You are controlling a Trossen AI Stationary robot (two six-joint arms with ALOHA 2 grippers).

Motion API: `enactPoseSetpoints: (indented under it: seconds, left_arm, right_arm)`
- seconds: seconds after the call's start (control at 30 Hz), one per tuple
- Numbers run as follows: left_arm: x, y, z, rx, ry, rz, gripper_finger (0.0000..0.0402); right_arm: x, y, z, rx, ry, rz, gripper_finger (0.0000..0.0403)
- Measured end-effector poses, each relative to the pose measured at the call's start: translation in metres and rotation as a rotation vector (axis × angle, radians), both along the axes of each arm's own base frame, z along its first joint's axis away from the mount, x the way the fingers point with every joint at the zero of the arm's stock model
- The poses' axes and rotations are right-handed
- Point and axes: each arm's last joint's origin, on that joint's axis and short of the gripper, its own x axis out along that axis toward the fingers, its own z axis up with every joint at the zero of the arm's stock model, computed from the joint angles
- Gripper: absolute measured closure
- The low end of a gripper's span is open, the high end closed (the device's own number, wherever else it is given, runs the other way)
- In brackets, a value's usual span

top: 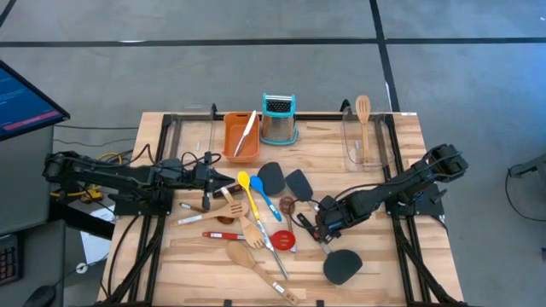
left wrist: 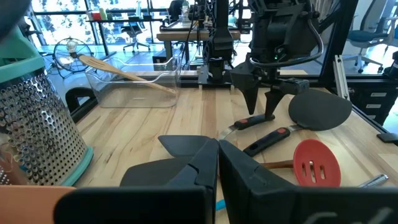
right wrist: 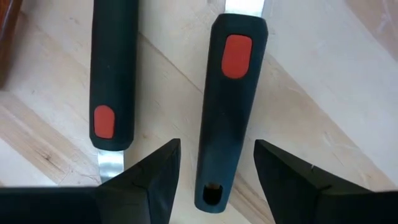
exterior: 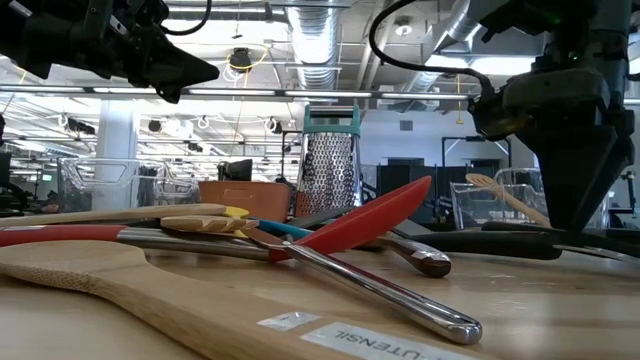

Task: Pick & Place Kitchen Items
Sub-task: Put the right black plastic spatula into the left transparent bin

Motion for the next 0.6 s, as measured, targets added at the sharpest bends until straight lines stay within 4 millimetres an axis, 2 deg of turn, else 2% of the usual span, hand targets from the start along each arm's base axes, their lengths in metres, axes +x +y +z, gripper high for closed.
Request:
enactPoseSetpoints:
  seconds: [0.6]
  left_arm:
    - [0.0000, -0.0001, 0.0000, 0.000, 0.000, 0.000, 0.0400]
  right_arm:
    - [0.0028, -0.0002, 0.0004, -0.030, -0.042, -0.008, 0.0209]
